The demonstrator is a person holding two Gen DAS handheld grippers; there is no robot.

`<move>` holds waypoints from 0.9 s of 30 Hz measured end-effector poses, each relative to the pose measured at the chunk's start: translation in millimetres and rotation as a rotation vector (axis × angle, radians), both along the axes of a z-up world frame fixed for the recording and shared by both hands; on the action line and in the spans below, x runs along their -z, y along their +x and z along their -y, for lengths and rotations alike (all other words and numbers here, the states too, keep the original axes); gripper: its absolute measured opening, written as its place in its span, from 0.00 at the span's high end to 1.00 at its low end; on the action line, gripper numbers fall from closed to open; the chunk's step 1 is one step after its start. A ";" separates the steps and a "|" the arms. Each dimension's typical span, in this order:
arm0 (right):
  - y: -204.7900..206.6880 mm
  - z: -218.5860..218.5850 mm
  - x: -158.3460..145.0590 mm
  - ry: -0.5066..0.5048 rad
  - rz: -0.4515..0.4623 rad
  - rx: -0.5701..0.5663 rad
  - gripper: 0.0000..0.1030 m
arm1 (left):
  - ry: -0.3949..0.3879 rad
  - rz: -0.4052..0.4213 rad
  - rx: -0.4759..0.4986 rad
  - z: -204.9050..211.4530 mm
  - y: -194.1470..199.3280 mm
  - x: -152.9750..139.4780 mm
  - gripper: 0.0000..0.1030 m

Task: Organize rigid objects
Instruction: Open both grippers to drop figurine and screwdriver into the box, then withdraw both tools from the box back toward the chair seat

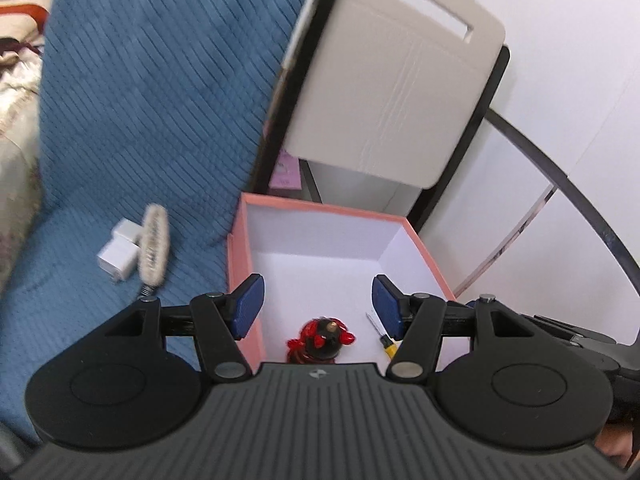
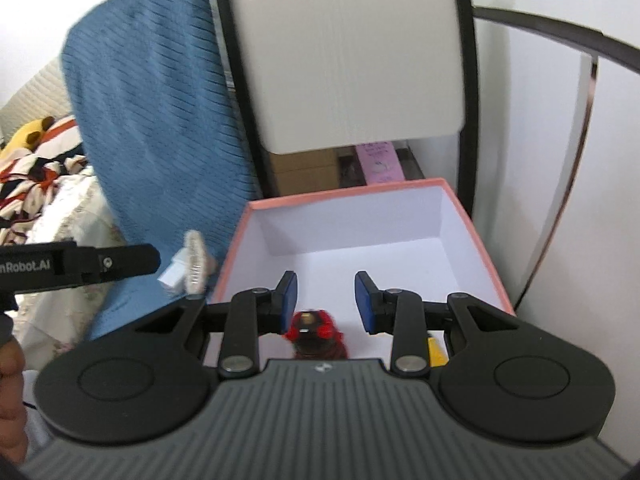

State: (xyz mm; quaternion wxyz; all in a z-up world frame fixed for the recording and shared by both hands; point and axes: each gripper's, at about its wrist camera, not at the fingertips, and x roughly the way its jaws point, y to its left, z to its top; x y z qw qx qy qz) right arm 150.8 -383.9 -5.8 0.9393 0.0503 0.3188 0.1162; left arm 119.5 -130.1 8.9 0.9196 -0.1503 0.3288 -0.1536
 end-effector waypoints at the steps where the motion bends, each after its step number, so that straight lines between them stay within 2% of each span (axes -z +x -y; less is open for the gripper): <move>1: -5.0 -3.3 -2.5 0.001 0.006 -0.007 0.66 | 0.001 0.008 -0.008 -5.9 -5.4 -2.2 0.37; 13: -44.4 -56.3 -8.0 -0.006 0.018 -0.100 0.66 | 0.005 0.044 -0.081 -63.5 -53.2 -4.6 0.37; 16: -49.6 -72.1 -2.6 -0.032 0.011 -0.119 0.66 | -0.014 0.042 -0.094 -76.8 -58.5 2.1 0.37; 21: -55.2 -94.5 13.7 -0.039 -0.040 -0.139 0.66 | -0.002 0.030 -0.120 -99.1 -65.7 16.6 0.37; 27: -59.1 -120.1 30.7 -0.040 -0.060 -0.145 0.66 | 0.014 0.015 -0.147 -127.6 -70.9 38.1 0.37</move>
